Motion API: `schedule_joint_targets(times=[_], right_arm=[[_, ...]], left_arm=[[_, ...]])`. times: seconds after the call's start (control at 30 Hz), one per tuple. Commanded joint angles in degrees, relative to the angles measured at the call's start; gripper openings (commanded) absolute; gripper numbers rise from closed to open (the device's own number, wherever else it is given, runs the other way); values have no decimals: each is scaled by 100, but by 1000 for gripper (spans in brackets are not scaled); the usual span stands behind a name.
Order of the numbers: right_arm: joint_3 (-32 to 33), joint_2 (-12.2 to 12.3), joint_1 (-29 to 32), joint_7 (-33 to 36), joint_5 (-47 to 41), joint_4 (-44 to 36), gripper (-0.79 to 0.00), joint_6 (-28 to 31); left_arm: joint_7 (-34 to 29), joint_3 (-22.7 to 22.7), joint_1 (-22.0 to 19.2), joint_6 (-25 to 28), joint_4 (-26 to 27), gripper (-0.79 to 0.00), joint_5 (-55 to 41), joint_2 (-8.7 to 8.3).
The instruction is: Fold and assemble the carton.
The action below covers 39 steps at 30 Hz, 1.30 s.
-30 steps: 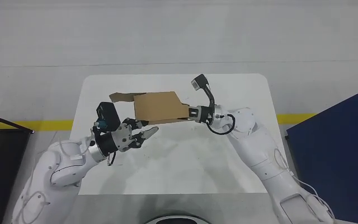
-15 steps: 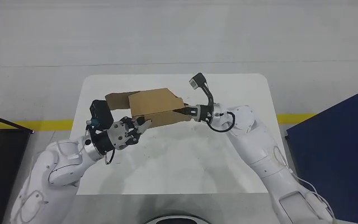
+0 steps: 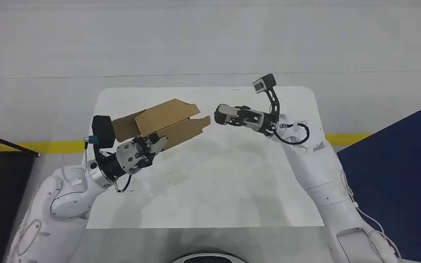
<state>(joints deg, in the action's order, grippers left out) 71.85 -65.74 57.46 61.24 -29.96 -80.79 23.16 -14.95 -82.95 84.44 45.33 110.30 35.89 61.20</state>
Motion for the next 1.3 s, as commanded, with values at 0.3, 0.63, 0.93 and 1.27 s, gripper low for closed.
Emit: schedule_joint_targets(times=[0.3,0.63,0.93,1.27], right_arm=[[221,47,129,242,-232,-90,0,78],[221,47,129,242,-232,-90,0,78],[221,47,129,242,-232,-90,0,78],[554,41,249,-358,-820,61,0,255]], left_arm=[[-1,1,0,3,0,-785,-1,0],[-2061,863,-1086,-835,-1809,-785,-6737,12],[-3790,726,-2085,-2272,-2824,-785,-8556,-29],[-4431,995,-2191,-4172,-3011,-785,-10104,41]])
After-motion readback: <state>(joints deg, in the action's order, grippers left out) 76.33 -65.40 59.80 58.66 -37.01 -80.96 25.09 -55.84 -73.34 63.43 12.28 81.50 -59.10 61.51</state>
